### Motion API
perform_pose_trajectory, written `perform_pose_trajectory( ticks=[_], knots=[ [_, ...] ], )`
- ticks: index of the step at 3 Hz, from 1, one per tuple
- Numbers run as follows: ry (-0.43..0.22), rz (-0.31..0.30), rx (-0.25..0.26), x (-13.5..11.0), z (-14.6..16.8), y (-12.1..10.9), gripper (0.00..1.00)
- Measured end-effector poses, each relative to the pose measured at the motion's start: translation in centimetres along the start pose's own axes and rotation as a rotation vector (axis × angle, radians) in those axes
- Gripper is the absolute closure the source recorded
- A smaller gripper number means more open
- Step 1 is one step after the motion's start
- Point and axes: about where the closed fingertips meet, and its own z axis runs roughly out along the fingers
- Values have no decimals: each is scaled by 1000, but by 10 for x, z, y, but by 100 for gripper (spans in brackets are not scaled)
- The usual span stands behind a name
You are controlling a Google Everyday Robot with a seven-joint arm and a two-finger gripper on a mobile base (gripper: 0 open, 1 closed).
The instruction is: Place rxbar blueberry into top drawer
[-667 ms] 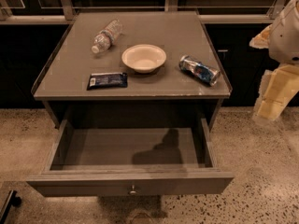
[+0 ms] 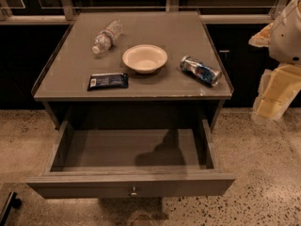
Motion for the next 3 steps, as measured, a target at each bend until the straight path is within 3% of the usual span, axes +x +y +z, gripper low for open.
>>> perform_pose_trajectory(
  ticks=[1, 2, 3],
  knots=[
    [-124, -47, -15, -20, 30, -18, 0],
    [-317, -99, -91, -66, 79, -41, 0],
    [-458, -158, -162, -114, 115, -57, 0]
  ],
)
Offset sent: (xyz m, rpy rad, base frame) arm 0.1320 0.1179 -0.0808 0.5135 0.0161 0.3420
